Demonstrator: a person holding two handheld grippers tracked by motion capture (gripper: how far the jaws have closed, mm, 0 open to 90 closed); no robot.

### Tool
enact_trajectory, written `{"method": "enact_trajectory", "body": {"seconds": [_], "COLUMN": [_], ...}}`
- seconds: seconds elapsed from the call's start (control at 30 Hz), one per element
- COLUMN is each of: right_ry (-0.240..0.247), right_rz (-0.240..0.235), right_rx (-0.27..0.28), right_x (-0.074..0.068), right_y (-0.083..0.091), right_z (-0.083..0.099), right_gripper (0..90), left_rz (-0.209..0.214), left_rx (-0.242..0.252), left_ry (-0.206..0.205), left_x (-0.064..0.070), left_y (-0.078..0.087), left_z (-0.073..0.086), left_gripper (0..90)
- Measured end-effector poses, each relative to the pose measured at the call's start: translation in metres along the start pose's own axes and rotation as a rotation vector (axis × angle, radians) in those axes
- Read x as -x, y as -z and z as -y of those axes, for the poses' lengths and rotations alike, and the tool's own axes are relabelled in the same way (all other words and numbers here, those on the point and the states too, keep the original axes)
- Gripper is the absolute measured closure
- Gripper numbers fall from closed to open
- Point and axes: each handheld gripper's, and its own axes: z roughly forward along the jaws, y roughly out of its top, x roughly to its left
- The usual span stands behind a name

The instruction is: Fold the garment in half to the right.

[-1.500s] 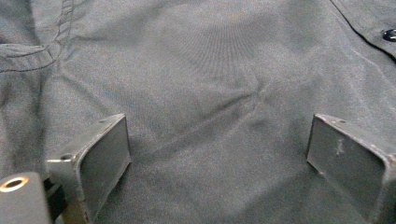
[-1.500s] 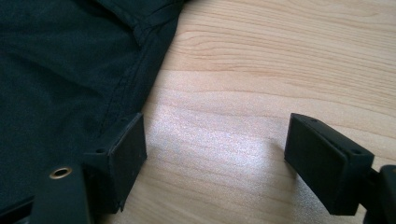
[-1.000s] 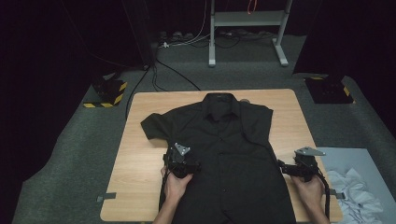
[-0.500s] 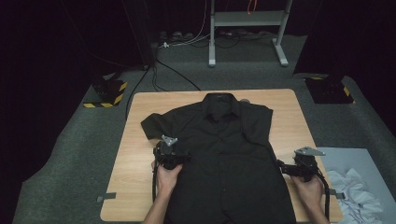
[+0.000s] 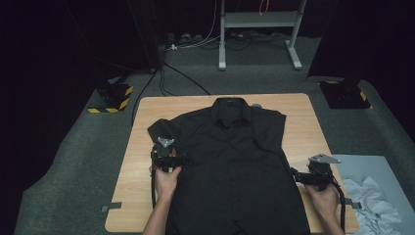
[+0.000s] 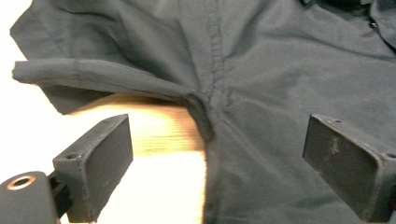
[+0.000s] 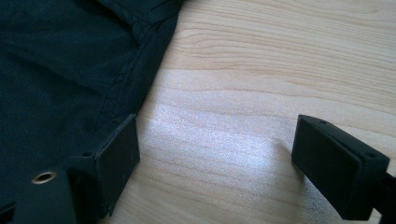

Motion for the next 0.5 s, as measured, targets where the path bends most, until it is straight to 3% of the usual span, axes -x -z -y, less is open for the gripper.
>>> {"method": "enact_trajectory", "body": {"seconds": [0.5], "right_ry": [-0.003], "right_rz": [0.003], "right_rx": [0.0], "right_x": [-0.001], "right_y": [0.0], "right_z": [0.0], "right_gripper": [14.7], "left_rz": [-0.012], "left_rx": [0.014], "left_ry": [0.068], "left_x": [-0.031], "left_y": [0.01], "left_z": [-0.009], "left_gripper": [9.5]}}
